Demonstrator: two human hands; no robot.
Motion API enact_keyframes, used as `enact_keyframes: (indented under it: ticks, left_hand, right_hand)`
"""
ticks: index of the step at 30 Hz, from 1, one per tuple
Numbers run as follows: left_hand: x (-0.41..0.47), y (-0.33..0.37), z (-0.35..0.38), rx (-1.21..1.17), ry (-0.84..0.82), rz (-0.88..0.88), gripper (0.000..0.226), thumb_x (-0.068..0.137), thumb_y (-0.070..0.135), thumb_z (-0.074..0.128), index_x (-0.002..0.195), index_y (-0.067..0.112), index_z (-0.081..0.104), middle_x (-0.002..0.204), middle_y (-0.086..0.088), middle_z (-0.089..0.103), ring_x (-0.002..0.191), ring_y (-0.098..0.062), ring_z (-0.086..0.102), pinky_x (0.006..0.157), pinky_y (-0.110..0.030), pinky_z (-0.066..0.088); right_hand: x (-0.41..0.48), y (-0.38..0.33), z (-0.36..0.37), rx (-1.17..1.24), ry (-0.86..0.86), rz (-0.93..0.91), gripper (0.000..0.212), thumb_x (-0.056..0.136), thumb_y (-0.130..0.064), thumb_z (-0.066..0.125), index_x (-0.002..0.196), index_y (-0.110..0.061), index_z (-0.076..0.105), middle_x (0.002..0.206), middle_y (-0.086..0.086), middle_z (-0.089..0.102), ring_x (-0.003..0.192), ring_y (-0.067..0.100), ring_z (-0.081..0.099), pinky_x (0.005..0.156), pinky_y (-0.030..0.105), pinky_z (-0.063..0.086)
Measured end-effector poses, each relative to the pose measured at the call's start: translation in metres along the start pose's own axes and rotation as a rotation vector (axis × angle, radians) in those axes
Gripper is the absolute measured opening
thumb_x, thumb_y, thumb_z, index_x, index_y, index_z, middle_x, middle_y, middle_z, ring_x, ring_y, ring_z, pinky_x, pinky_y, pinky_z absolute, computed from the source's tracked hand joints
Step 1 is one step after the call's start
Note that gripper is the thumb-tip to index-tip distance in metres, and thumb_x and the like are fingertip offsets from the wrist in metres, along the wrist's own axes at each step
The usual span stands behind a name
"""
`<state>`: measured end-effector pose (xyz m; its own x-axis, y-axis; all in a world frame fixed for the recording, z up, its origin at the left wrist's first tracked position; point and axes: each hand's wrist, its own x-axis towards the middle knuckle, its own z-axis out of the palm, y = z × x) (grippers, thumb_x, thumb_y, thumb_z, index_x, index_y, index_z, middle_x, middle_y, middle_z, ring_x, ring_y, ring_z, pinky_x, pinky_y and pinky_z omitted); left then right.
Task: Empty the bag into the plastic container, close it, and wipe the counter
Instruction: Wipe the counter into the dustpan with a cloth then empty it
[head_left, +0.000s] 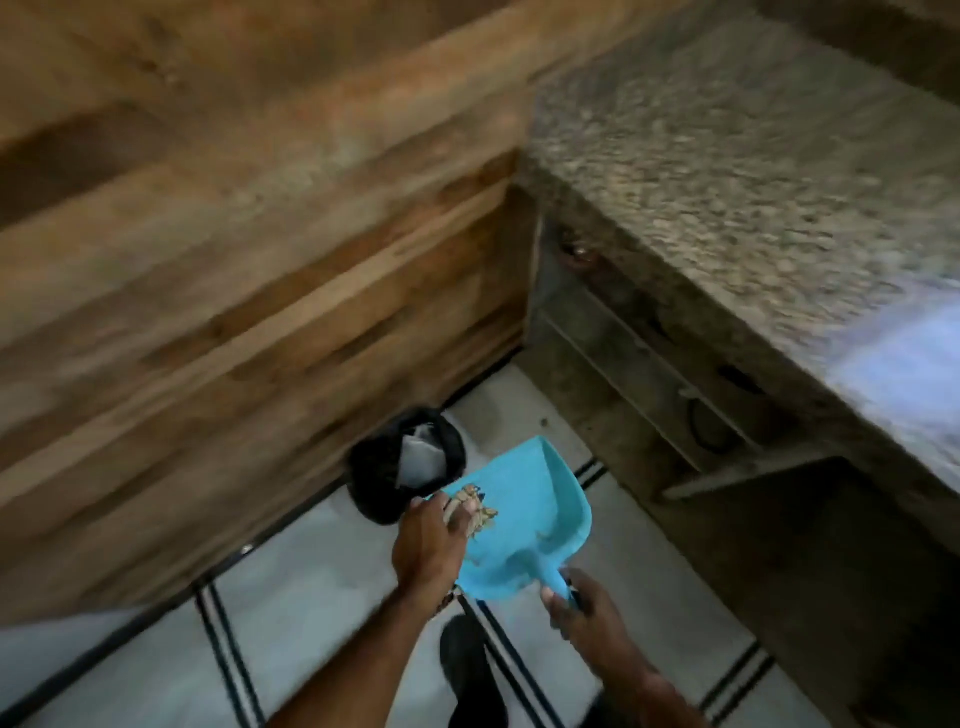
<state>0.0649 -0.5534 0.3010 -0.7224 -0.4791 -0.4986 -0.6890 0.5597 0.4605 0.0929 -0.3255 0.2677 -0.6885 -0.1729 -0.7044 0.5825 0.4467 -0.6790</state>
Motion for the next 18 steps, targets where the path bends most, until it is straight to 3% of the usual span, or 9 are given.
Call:
enact_keyframes:
  ticks: [7,10,12,15,18]
  left_hand:
    - [0.1,-0.106,-0.014,-0.025,0.034,-0.244,0.053,0.102,0.054,0.047,0.137,0.017,0.059,0.134,-0.015,0.059,0.125,-0.034,0.056,0.097,-0.04,0.048]
    - [0.156,-0.144,0.003,-0.088,0.067,-0.319,0.05,0.102,0.052,0.047,0.131,0.014,0.063,0.127,-0.018,0.062,0.118,-0.036,0.06,0.092,-0.04,0.051]
    - [0.192,-0.166,0.018,-0.136,0.081,-0.36,0.049,0.102,0.05,0.048,0.128,0.011,0.064,0.124,-0.02,0.063,0.113,-0.037,0.062,0.087,-0.039,0.052]
    - [0.243,-0.2,0.045,-0.203,0.103,-0.438,0.05,0.103,0.05,0.047,0.127,0.01,0.066,0.125,-0.021,0.065,0.112,-0.037,0.063,0.082,-0.035,0.049]
    - [0.276,-0.221,0.065,-0.345,0.15,-0.481,0.049,0.102,0.051,0.05,0.119,0.008,0.067,0.12,-0.022,0.067,0.109,-0.039,0.065,0.089,-0.04,0.054]
  right_hand:
    - [0.126,-0.029,0.119,-0.181,-0.077,0.096,0.01,0.099,-0.019,0.065,0.104,-0.012,0.07,0.087,0.008,0.069,0.078,0.021,0.063,0.073,0.036,0.05]
    - [0.203,-0.03,0.167,-0.294,-0.129,0.118,0.018,0.101,-0.025,0.062,0.1,-0.008,0.068,0.087,0.007,0.065,0.079,0.019,0.059,0.074,0.036,0.048]
    - [0.254,-0.035,0.196,-0.395,-0.158,0.092,0.025,0.101,-0.027,0.059,0.11,-0.005,0.067,0.097,0.008,0.062,0.09,0.021,0.056,0.082,0.036,0.047]
    - [0.322,-0.042,0.242,-0.508,-0.139,0.051,0.031,0.101,-0.026,0.058,0.12,-0.004,0.067,0.119,0.017,0.068,0.112,0.029,0.065,0.099,0.039,0.051]
    - [0.357,-0.038,0.27,-0.552,-0.14,0.121,0.026,0.098,-0.019,0.06,0.12,-0.005,0.063,0.135,0.021,0.066,0.127,0.037,0.062,0.101,0.038,0.051]
